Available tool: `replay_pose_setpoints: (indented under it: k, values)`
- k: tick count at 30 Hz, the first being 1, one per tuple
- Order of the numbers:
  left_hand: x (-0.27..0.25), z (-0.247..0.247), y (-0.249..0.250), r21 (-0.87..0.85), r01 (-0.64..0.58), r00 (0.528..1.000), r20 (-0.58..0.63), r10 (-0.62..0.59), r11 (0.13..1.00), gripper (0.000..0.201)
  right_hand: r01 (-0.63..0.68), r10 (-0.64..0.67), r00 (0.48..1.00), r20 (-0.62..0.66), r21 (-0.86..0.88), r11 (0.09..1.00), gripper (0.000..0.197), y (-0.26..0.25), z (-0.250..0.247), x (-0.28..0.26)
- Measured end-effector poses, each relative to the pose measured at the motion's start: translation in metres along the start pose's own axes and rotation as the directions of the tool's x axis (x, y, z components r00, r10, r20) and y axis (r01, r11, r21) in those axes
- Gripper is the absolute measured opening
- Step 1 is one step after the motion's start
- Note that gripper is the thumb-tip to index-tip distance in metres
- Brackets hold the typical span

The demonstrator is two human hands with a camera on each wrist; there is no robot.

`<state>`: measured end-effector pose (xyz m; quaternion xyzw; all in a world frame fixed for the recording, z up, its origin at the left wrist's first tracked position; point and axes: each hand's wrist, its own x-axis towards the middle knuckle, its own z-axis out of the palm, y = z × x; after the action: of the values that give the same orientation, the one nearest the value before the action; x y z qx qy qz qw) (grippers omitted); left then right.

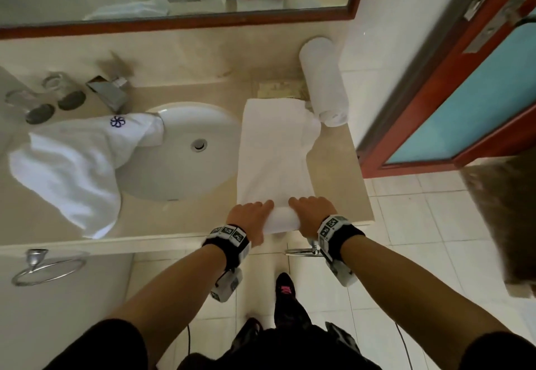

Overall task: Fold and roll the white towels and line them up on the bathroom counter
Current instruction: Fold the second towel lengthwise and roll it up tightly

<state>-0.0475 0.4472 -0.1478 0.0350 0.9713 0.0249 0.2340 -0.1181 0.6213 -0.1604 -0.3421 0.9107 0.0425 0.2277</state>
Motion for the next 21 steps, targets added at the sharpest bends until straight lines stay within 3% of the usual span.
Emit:
replay_pose_setpoints:
  k: [5,8,12,15,18,21]
  values:
    - [0.015,-0.021,-0.005,-0.017,0.001,0.994,0.107,0.001,1.000,0.049,-0.036,0.025,0.989,0.145,0.072,0.997,0.043,0.008,-0.012,0.012]
    - [0.027,-0.050,-0.014,-0.021,0.023,0.994,0.107,-0.021,0.999,0.044,-0.079,0.074,0.983,0.171,0.019,0.997,0.032,0.007,-0.040,0.031]
    - [0.048,-0.120,-0.036,-0.009,0.074,0.997,-0.015,-0.074,0.997,0.040,-0.037,0.038,0.999,-0.029,0.044,0.998,0.042,0.024,-0.114,0.053]
    - [0.059,-0.189,-0.051,0.001,0.104,0.980,-0.170,-0.102,0.995,0.040,-0.069,0.075,0.978,-0.194,0.037,0.997,0.049,0.037,-0.184,0.068]
    - [0.064,-0.262,-0.061,0.004,0.136,0.922,-0.367,-0.125,0.991,0.040,-0.095,0.105,0.920,-0.377,0.043,0.995,0.034,0.045,-0.257,0.077]
    - [0.062,-0.331,-0.069,0.007,0.162,0.834,-0.536,-0.133,0.987,0.045,-0.092,0.096,0.823,-0.559,0.036,0.995,0.032,0.053,-0.330,0.079]
